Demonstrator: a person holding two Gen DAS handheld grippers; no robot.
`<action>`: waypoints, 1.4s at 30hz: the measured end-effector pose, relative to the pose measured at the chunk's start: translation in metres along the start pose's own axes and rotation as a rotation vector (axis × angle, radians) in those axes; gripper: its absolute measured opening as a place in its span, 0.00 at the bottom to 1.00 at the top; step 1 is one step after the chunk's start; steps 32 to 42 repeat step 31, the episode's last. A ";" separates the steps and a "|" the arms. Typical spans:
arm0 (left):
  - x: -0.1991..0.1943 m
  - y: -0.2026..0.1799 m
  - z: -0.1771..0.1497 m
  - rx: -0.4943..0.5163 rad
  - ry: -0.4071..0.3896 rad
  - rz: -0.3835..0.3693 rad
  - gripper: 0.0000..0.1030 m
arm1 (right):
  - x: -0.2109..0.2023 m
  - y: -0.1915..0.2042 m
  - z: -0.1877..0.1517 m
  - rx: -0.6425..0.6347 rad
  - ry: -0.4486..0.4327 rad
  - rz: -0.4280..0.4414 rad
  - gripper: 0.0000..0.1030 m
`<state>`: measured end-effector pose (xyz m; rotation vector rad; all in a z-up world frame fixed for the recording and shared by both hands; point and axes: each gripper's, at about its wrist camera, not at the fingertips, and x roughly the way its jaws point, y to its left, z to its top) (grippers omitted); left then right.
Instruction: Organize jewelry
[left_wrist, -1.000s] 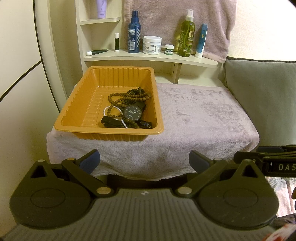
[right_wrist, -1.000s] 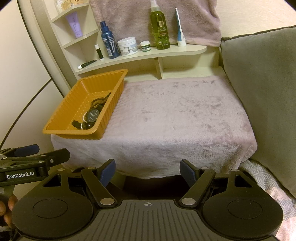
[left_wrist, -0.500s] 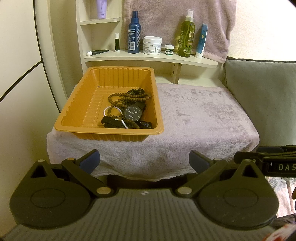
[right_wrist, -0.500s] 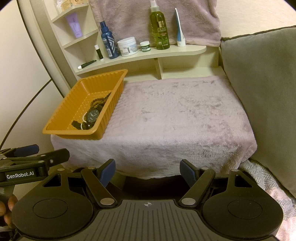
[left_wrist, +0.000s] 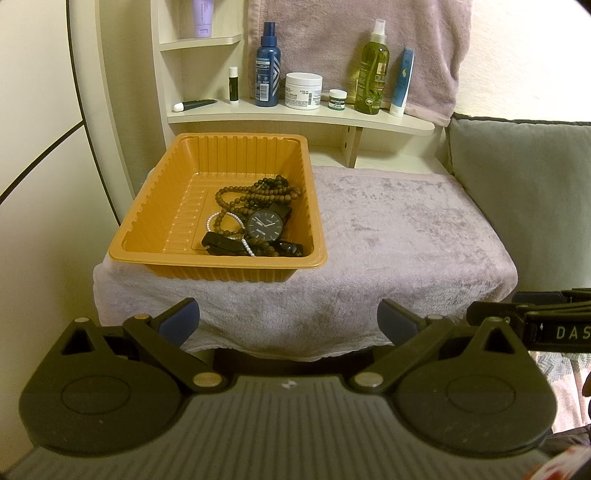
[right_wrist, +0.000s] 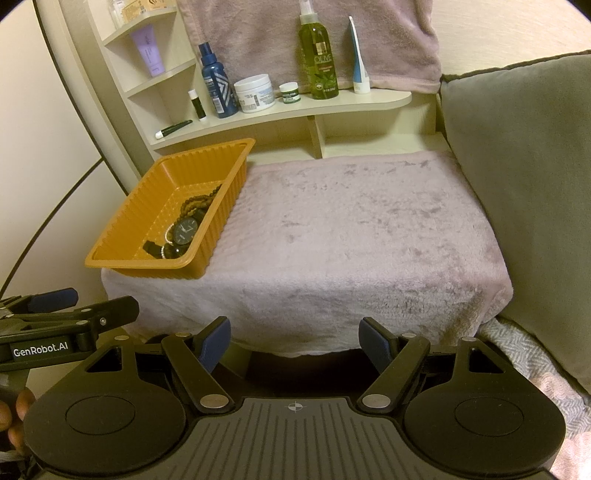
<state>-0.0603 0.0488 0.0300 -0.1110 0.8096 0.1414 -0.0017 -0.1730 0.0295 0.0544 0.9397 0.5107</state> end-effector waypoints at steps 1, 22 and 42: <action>0.000 0.000 0.000 -0.001 0.000 0.000 0.99 | 0.000 0.000 0.000 0.000 0.000 0.000 0.74; 0.000 0.000 0.000 -0.002 0.000 0.001 0.99 | 0.000 0.000 0.000 0.001 -0.001 0.000 0.74; -0.001 0.002 0.001 -0.017 -0.005 -0.010 0.99 | 0.000 0.000 0.000 0.003 -0.002 0.000 0.74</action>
